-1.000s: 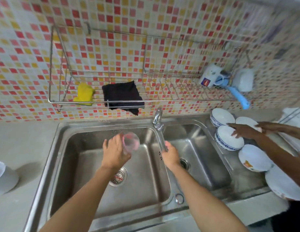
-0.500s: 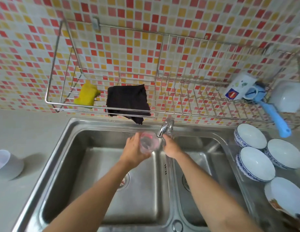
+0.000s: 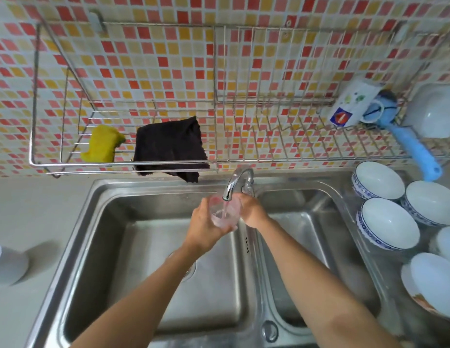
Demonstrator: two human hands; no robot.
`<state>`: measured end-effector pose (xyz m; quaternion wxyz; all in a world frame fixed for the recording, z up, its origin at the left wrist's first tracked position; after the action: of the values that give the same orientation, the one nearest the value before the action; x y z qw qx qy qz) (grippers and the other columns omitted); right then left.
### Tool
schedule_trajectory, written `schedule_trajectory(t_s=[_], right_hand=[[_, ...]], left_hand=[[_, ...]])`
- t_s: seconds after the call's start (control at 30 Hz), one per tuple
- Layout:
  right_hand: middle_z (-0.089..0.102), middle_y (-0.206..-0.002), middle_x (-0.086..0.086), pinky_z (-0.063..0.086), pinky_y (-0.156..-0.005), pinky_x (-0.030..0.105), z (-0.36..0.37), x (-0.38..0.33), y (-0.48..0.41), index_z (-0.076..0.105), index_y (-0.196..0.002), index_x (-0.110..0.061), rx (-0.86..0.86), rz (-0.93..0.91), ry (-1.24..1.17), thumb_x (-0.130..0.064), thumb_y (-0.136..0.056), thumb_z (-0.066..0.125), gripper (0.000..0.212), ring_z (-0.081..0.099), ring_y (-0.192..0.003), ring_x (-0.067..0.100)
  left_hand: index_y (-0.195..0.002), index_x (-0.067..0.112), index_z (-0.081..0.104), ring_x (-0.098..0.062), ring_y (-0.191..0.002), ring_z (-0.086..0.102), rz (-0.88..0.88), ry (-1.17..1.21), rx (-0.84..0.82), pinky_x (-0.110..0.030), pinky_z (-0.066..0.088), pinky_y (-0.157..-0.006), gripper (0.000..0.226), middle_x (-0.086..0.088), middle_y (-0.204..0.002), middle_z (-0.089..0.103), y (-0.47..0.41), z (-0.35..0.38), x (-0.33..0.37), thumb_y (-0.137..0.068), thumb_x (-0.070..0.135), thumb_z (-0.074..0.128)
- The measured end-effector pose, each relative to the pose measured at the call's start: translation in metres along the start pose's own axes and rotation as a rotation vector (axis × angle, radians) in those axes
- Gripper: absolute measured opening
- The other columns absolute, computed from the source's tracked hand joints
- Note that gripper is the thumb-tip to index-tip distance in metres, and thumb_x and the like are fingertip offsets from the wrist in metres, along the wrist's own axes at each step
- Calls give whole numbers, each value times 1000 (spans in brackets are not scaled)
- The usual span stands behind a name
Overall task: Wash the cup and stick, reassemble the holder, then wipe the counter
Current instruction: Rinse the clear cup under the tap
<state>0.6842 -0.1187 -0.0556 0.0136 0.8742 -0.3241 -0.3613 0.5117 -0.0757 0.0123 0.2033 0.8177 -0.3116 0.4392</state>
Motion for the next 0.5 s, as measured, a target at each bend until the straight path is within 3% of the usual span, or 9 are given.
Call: schedule_trajectory(t_s=[0.13,0.27,0.43,0.5], right_hand=[[64,-114,3,48,-87,30,-3,0,-1,62,-114,-13,84,-7,-38,-16,-91,58,23,61,-99,22],[64,-105,1,44,-82,24,-10,3,-3,61,-107,-12,164,30,-133,-16,-90,64,18,59,-93,15],[64,-104,2,48,-85,32,-8,4,0,60,-105,-12,183,21,-158,-16,-91,61,15,60,-92,20],[64,-99,2,47,-79,30,-10,3,-1,61,-101,-13,203,22,-164,-17,-92,57,11,60,-88,20]], left_hand=[[-116,26,46,-14,-101,56,-17,20,50,-21,39,-79,71,18,-103,56,1,-3,-5,-61,27,91],[-117,26,47,-14,-102,56,-38,32,78,-23,42,-82,71,12,-110,58,5,-5,-13,-61,27,90],[-118,35,45,-17,-107,55,-53,47,35,-28,45,-87,74,12,-112,59,6,3,-17,-59,32,90],[-118,35,44,-16,-108,55,-44,61,18,-26,43,-86,76,11,-114,58,6,7,-14,-59,31,90]])
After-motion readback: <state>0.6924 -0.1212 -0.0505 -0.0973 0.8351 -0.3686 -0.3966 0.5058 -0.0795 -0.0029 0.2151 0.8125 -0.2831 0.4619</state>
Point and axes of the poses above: each hand's wrist, its own y-axis away from the middle knuckle, its own z-axis out of the palm, x = y × z, the point moved 3 cm from there along -y, towards the middle knuckle
